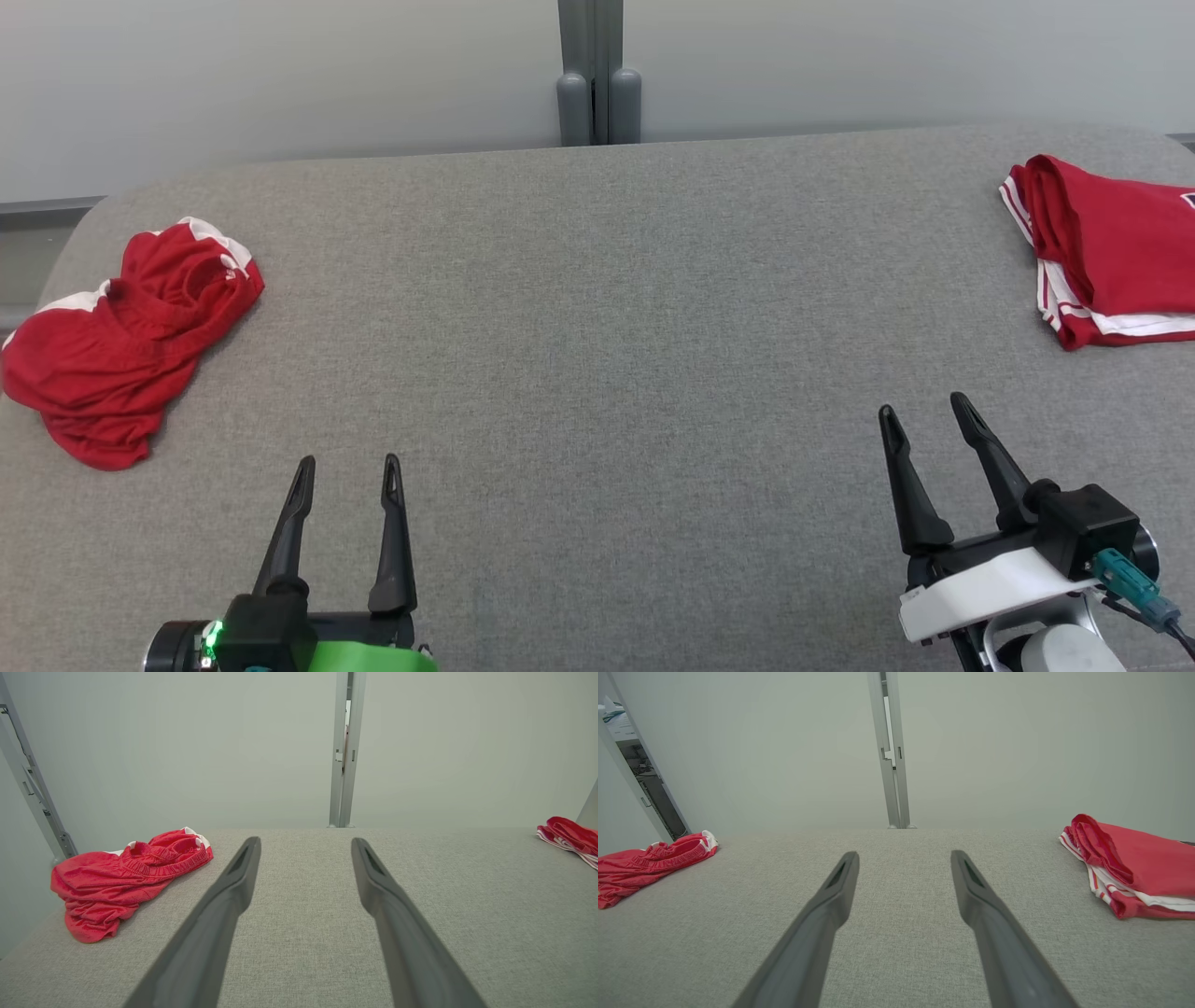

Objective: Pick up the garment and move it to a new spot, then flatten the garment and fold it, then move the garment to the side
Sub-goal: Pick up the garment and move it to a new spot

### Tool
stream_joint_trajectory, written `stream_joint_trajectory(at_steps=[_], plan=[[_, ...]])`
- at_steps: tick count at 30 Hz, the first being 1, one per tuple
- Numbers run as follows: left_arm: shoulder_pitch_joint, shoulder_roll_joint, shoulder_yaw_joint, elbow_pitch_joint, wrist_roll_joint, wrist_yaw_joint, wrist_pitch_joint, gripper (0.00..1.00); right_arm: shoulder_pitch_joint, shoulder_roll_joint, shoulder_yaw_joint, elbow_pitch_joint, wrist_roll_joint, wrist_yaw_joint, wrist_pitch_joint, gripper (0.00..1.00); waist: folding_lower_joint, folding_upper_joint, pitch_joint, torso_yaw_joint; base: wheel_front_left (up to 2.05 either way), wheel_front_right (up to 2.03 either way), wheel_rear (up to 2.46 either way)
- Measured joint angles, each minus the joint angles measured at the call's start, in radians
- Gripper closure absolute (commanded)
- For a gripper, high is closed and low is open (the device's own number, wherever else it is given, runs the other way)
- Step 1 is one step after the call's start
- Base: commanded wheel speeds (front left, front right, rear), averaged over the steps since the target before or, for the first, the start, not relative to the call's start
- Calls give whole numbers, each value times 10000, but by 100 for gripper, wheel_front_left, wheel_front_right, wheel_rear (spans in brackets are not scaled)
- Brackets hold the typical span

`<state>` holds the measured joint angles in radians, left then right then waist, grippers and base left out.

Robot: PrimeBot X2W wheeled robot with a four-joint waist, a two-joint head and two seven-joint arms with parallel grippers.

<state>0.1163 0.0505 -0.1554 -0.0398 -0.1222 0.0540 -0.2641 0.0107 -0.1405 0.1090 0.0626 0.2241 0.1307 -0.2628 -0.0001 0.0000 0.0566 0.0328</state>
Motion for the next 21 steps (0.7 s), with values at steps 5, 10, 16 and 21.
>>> stream_joint_trajectory(at_steps=[5, 10, 16, 21], plan=[[5, 0, 6, 17, 4, 0, 0, 0, 21, -19, 48, 44, 25, 0, 0, 0, 0, 0, -53, 17, 0, 0, 0], [6, 0, -42, 77, 19, 2, 0, 0, 59, -104, 127, 40, 42, 0, 0, 0, 0, 0, -74, 139, 0, 0, 0], [6, -2, -77, 150, 31, 38, 0, 0, 108, -165, 341, 4, 79, 0, 2, 0, 0, 0, -83, 531, 0, 0, 0], [20, -2, -84, 171, 27, 77, 0, 0, 128, -188, 518, 2, 119, 0, 0, 0, 0, 0, -75, 1068, 0, 0, 0]])
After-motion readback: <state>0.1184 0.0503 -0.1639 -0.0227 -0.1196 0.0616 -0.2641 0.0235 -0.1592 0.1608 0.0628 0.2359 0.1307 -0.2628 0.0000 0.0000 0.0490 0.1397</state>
